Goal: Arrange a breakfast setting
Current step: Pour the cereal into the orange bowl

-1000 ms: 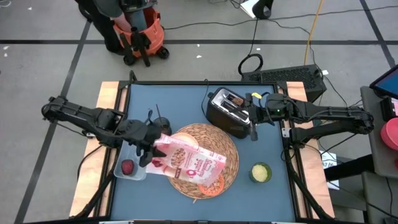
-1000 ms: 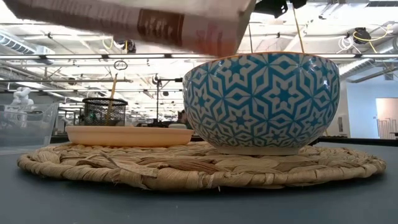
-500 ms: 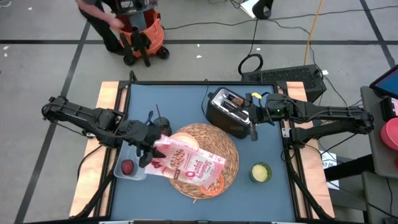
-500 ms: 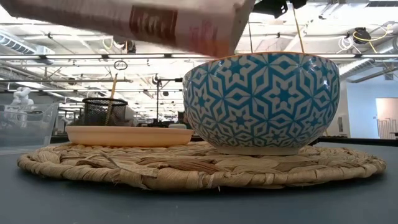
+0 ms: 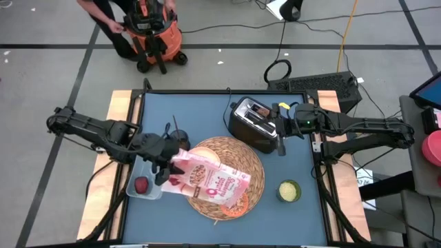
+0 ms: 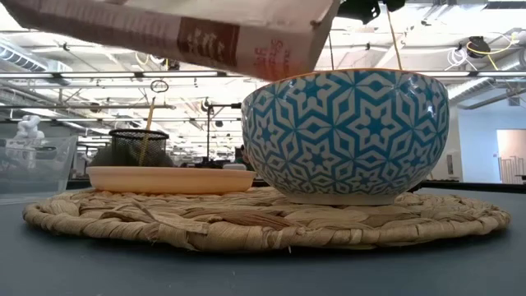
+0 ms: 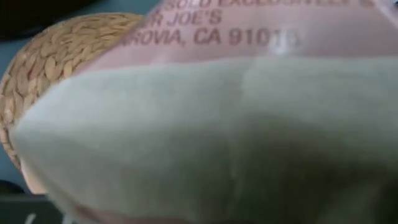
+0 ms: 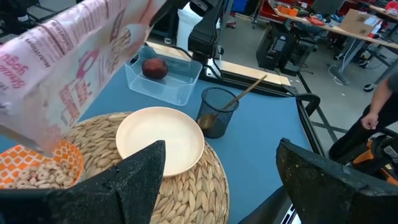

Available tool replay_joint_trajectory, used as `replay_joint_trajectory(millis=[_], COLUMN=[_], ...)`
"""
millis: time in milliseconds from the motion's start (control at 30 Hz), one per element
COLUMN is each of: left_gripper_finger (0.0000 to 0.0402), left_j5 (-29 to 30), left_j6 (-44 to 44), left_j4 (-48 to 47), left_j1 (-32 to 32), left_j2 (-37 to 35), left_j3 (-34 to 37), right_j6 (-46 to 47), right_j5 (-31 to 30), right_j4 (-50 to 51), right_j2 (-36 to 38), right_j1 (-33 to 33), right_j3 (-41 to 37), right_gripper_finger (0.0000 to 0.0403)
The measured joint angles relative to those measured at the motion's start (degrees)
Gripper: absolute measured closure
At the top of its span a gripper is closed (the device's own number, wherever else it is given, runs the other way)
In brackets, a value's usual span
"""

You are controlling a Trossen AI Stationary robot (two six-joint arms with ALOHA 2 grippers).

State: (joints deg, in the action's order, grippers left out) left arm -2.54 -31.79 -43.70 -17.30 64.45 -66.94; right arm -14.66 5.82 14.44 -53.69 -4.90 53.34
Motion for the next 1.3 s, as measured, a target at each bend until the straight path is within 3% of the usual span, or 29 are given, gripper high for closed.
replay_joint_trajectory(millis=[733, 1067, 1300], left_gripper_finger=[0.0238, 0.0238, 0.0238], left_j5=[1.93, 5.91, 9.0], left_j6=[1.22, 4.5, 11.45], left_j4=[4.04, 12.98, 22.17], left_j1=[0.02, -0.09, -0.02], left_j2=[-1.49, -4.7, -5.36], left_j3=[0.0, 0.0, 0.0], right_j6=[0.01, 0.28, 0.42], right_j5=[-0.01, -0.08, -8.7], right_j4=[0.23, 0.81, 0.84], right_j2=[3.45, 5.7, 7.61], right_j1=[0.02, 0.02, 0.02], right_j3=[0.0, 0.0, 0.0], right_gripper_finger=[0.011, 0.011, 0.011])
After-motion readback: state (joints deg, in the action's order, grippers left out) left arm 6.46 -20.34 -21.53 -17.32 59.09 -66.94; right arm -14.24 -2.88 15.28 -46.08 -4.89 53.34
